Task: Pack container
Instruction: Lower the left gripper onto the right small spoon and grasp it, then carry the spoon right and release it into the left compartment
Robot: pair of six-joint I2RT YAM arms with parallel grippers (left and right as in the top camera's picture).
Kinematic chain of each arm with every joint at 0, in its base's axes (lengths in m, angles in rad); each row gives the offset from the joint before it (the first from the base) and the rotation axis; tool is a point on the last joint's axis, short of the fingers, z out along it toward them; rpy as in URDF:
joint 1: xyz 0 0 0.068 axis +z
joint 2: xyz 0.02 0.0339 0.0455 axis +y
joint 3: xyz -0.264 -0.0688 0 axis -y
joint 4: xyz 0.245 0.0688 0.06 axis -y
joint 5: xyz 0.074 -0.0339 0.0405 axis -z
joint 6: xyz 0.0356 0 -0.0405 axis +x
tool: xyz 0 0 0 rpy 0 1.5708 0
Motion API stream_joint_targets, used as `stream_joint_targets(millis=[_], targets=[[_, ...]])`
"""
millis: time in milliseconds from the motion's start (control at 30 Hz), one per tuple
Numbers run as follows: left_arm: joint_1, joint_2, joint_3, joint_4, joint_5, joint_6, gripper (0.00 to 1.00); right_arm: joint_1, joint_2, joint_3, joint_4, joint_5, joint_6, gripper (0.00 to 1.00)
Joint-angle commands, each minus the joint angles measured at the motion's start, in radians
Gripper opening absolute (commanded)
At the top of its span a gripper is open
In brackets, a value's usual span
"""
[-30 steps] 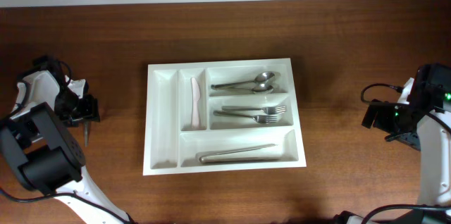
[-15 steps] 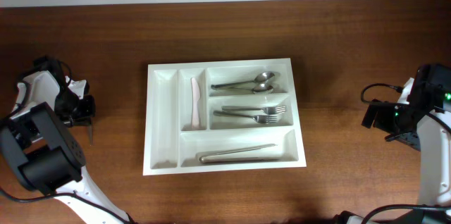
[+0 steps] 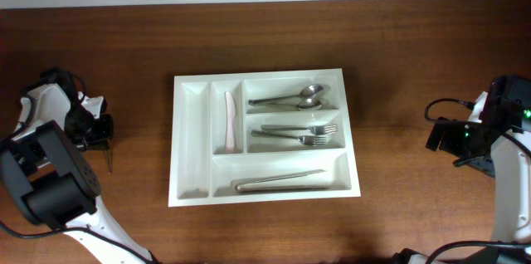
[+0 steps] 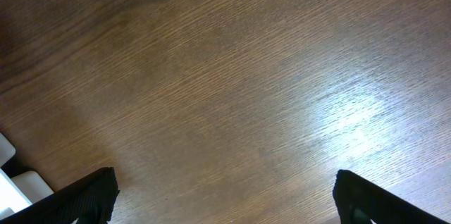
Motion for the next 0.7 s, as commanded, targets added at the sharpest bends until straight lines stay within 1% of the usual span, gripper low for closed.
stream_joint_targets(millis=[0,133,233,300,367,533,633,667], targets=[[-0.004,-0.003,0.044,-0.028,0.052,-0.002,0.02,-0.005,0.005,0.001,0.003,0.016,-0.004,0.99],[-0.011,-0.008,0.180,-0.113,0.126,-0.006,0.02,-0.005,0.005,0.001,0.003,0.016,-0.004,0.99],[-0.023,-0.022,0.305,-0.199,0.212,-0.006,0.02,-0.005,0.005,0.001,0.003,0.016,-0.004,0.99],[-0.045,-0.040,0.395,-0.261,0.271,-0.006,0.02,-0.005,0.005,0.001,0.003,0.016,-0.004,0.99],[-0.071,-0.065,0.445,-0.298,0.309,-0.007,0.02,-0.005,0.005,0.001,0.003,0.016,-0.004,0.99],[-0.174,-0.149,0.465,-0.337,0.321,-0.092,0.02,-0.005,0.005,0.001,0.003,0.016,-0.004,0.99],[-0.257,-0.160,0.465,-0.372,0.320,-0.158,0.02,-0.005,0.005,0.001,0.003,0.016,-0.004,0.99],[-0.274,-0.160,0.464,-0.381,0.320,-0.161,0.02,-0.005,0.005,0.001,0.003,0.016,-0.004,0.99]])
